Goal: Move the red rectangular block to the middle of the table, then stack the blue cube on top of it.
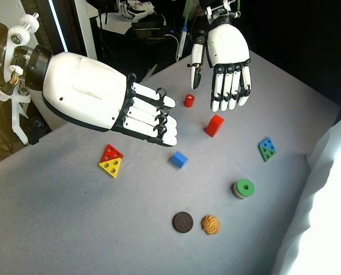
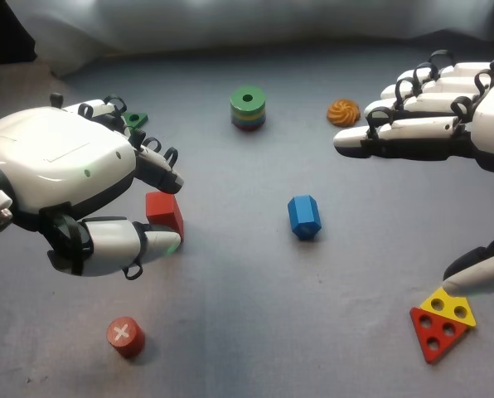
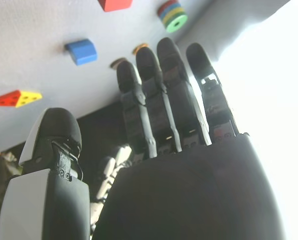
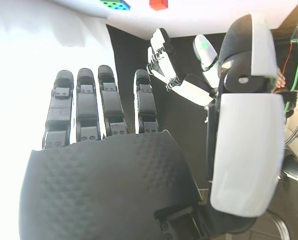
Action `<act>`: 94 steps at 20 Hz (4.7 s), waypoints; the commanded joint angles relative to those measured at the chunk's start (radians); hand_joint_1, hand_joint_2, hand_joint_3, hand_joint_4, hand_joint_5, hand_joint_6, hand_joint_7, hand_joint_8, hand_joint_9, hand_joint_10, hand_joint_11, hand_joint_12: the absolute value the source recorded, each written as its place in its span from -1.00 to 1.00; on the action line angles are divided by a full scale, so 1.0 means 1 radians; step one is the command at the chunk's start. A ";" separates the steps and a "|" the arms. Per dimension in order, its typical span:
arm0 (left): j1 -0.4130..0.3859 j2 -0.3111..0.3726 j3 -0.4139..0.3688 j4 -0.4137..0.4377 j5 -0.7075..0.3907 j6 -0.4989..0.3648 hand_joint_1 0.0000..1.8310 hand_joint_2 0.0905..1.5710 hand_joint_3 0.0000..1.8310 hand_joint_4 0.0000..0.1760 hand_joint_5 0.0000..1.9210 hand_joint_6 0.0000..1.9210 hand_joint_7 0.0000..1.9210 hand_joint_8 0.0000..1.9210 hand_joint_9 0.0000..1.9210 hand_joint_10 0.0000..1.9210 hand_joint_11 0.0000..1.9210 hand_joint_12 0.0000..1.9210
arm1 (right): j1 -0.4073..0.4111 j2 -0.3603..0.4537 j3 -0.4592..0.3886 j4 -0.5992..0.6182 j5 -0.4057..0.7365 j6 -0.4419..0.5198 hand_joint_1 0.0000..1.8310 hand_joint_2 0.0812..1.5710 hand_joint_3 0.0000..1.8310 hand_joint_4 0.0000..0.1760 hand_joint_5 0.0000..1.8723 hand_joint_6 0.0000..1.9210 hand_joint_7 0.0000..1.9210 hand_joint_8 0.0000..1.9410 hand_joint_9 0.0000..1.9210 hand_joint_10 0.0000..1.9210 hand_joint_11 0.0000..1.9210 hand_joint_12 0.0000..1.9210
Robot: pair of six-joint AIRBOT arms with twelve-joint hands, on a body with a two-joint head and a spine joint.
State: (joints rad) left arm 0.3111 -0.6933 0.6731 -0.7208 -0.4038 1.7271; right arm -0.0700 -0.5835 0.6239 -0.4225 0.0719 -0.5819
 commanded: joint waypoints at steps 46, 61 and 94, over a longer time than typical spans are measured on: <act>0.124 -0.270 0.305 -0.011 -0.185 -0.108 -0.34 0.23 -0.99 -1.00 -0.43 -0.98 -0.56 -0.99 -0.70 -0.99 -1.00 -0.34 | 0.007 0.010 -0.001 0.008 0.095 -0.004 -0.52 0.55 -1.00 -1.00 -0.40 -0.99 -0.41 -0.99 -0.50 -0.98 -1.00 0.17; 0.144 -0.326 0.383 0.038 -0.185 -0.153 -0.52 0.39 -0.99 -1.00 -0.43 -0.99 -0.57 -1.00 -0.70 -1.00 -1.00 -0.38 | 0.007 0.010 -0.001 0.008 0.095 -0.004 -0.47 0.54 -1.00 -1.00 -0.38 -0.99 -0.37 -0.99 -0.47 -0.99 -1.00 0.19; 0.167 -0.352 0.397 0.030 -0.197 -0.173 -0.14 0.36 -1.00 -1.00 -0.26 -0.98 -0.45 -0.99 -0.60 -0.99 -1.00 -0.15 | 0.008 0.010 -0.001 0.008 0.095 -0.004 -0.50 0.53 -1.00 -1.00 -0.32 -1.00 -0.33 -1.00 -0.42 -0.99 -1.00 0.27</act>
State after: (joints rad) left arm 0.4797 -1.0481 1.0657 -0.7109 -0.5106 1.5543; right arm -0.0700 -0.5835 0.6239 -0.4225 0.0700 -0.5869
